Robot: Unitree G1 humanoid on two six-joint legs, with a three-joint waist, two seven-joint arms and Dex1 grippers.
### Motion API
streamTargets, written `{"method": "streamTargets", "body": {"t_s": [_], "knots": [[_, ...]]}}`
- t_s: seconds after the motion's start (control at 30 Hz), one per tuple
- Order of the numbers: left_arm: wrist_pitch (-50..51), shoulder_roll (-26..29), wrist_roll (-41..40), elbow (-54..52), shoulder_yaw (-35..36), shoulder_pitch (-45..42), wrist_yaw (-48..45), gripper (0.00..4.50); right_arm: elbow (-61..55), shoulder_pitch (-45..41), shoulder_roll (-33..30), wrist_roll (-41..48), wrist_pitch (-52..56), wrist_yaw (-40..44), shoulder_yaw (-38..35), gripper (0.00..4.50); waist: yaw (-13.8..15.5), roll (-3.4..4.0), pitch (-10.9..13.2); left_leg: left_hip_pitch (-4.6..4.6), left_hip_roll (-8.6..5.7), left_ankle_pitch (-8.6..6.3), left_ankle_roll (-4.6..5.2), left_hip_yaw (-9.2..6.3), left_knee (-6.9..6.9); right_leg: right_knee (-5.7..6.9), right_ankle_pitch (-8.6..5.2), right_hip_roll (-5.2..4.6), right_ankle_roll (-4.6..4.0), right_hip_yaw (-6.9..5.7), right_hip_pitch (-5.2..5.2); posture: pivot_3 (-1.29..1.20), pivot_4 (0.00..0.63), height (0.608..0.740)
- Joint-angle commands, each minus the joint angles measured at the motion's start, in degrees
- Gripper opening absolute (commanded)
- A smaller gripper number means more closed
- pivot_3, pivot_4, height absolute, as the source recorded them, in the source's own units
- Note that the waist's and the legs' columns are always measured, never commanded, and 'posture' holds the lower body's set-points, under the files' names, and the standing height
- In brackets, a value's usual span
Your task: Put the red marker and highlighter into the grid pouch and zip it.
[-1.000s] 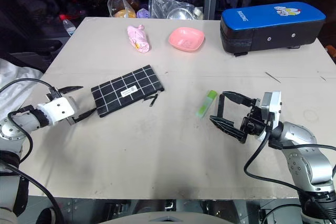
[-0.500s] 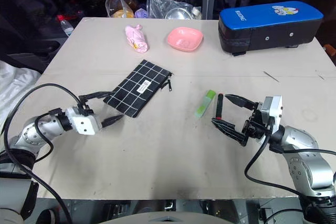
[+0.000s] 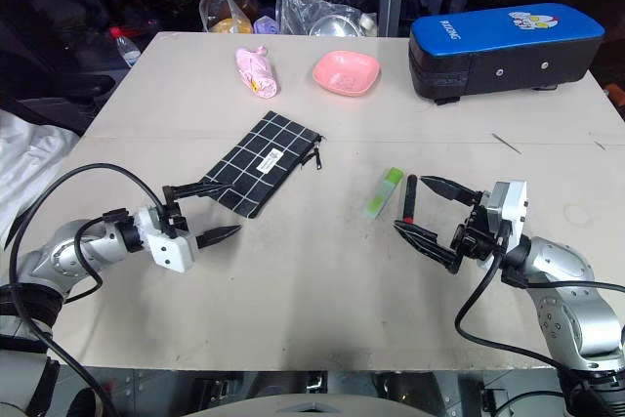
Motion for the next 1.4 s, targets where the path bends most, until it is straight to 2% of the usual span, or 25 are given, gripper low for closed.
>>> {"method": "streamTargets", "body": {"t_s": [0.03,0.37,0.83,0.97,1.07,1.23,1.4], "knots": [[3.5,-1.2,2.1,-0.4,-1.6,0.8,1.1,4.50,-1.3,-0.4,-0.1,0.4,-1.1,-0.1,-1.6,4.47,0.0,0.04,0.0,0.01,0.00,0.00,0.00,0.00,0.00,0.01,0.00,0.00,0.00,0.00,0.01,0.00,0.150,0.737],[13.6,-4.6,8.7,1.3,-4.2,-3.1,7.3,4.50,-1.7,0.2,0.2,0.0,-1.7,-0.7,-1.6,4.47,0.9,0.74,-0.4,0.35,0.02,0.03,0.02,0.03,0.08,0.06,0.00,-0.01,0.01,-0.14,0.46,0.00,0.150,0.737],[25.7,-9.0,11.8,0.1,-8.0,-7.2,11.0,4.50,-1.5,0.4,1.0,-0.5,-2.9,-1.7,-1.0,4.47,1.6,1.35,-0.9,0.36,0.01,0.04,0.02,0.09,0.14,0.06,0.01,0.04,0.04,-0.11,0.50,0.00,0.150,0.737],[29.5,-10.1,12.5,0.3,-8.3,-8.6,13.3,3.47,-1.0,0.1,1.4,-1.0,-3.2,-1.7,-0.9,4.50,1.5,1.34,-0.9,0.41,0.01,0.05,0.03,0.17,0.16,0.06,0.04,0.04,0.07,-0.21,0.63,0.00,0.150,0.737],[32.7,-11.0,13.4,0.7,-8.9,-9.5,14.8,2.04,-0.6,-0.1,1.6,-1.6,-3.7,-1.7,-0.9,4.50,1.0,1.29,-0.9,0.41,0.04,0.05,0.03,0.04,0.17,0.05,0.05,0.15,0.09,-0.10,0.59,0.00,0.150,0.737],[35.6,-11.7,14.2,1.6,-9.9,-10.1,16.2,0.01,0.0,-0.5,2.0,-3.1,-4.1,-3.1,-1.0,4.50,1.1,1.56,-1.0,0.38,0.06,0.05,0.02,0.02,0.08,0.04,0.04,0.17,0.10,-0.10,0.53,0.00,0.150,0.737],[37.0,-12.2,14.3,3.2,-10.9,-11.4,17.5,0.01,0.8,-1.0,2.0,-6.2,-3.2,-6.7,-0.5,4.50,1.4,1.61,-1.0,0.47,0.06,0.05,0.02,0.03,0.08,0.09,0.04,0.17,0.09,-0.11,0.56,0.00,0.150,0.737]]}}
